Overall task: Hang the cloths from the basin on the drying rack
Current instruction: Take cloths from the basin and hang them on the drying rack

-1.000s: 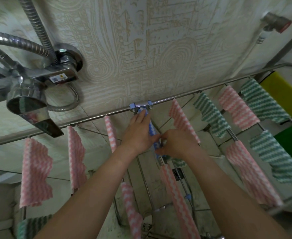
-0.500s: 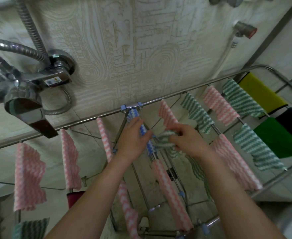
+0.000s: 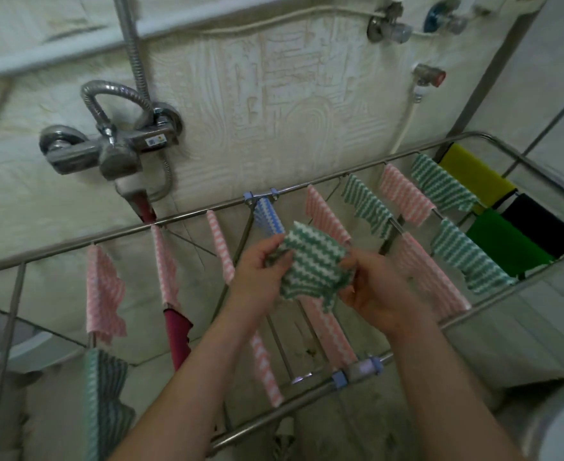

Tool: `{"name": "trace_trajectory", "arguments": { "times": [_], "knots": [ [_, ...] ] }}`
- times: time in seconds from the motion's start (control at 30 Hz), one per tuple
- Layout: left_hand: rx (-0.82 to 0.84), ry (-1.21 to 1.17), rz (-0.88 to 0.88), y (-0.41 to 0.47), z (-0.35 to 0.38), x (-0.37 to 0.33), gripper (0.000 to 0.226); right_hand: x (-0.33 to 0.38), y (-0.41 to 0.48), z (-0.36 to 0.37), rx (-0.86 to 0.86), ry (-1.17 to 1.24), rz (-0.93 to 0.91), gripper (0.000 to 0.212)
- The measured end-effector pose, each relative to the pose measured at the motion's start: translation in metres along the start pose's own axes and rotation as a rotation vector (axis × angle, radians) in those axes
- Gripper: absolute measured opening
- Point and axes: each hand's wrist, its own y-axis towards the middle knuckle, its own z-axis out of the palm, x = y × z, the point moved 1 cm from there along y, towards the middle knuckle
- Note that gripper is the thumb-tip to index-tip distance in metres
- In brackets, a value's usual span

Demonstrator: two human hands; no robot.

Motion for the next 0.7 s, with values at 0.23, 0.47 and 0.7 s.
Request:
{"name": "trace_trajectory", "arguments": {
  "times": [0.23, 0.47, 0.7],
  "knots": [
    [0.187, 0.473, 0.26, -0.078, -0.033, -0.047, 0.037, -0.005, -0.075, 0.024, 0.285, -1.015, -0.243, 0.059],
    [0.058, 0.714, 0.284, -0.121, -0.076, -0.07, 0.029, -0.041, -0.093, 0.086, 0.521, -0.71, -0.385, 0.067],
    [-0.123, 0.883, 0.215, -0.144, -0.149, -0.091, 0.008, -0.059, -0.095, 0.135, 0.462, -1.025, -0.514, 0.034]
  ]
}}
